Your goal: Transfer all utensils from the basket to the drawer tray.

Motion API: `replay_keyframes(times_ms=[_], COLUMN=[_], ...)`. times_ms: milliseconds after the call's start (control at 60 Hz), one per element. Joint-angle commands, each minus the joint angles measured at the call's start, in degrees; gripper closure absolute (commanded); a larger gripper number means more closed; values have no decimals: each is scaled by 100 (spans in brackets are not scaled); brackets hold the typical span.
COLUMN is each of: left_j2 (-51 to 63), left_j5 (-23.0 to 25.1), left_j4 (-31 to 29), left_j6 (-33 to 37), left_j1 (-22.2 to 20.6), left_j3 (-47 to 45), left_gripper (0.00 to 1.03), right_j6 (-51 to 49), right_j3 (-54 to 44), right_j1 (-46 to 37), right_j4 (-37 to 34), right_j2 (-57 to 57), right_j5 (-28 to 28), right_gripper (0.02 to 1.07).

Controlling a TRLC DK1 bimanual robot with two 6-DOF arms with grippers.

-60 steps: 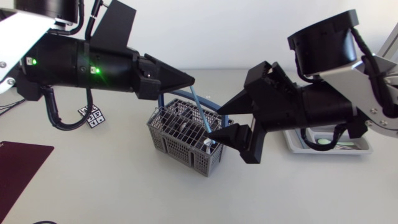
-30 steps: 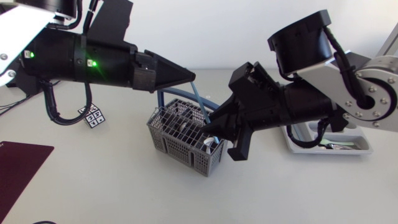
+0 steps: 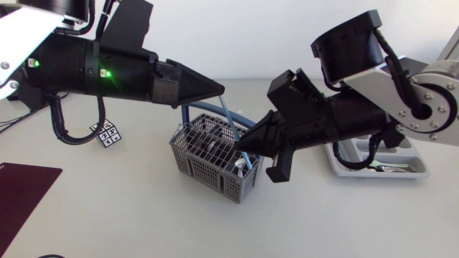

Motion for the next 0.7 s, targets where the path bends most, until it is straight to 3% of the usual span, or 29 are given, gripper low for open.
replay_keyframes(times_ms=[0, 17, 67, 117, 300, 517, 683], left_j2=[27, 19, 1, -8, -69, -175, -245], left_j5=[50, 50, 50, 50, 23, 32, 23], left_j4=[8, 8, 8, 8, 34, 87, 149], left_j6=[-91, -91, -91, -91, -179, -266, -258], left_j1=[91, 91, 100, 118, 399, 838, 1243], left_j3=[169, 186, 239, 301, 599, 775, 731], left_gripper=[79, 69, 56, 48, 29, 23, 23], right_j6=[115, 106, 106, 71, -61, -263, -439], right_j3=[88, 79, 62, 44, -114, -378, -439], right_j1=[-23, -14, 4, 12, -40, -436, -1359], right_j4=[-194, -221, -247, -291, -476, -687, -915], right_j2=[59, 59, 50, 41, -170, -600, -908], right_j5=[-72, -81, -72, -90, -90, -213, -555], right_gripper=[101, 101, 101, 101, 101, 101, 101])
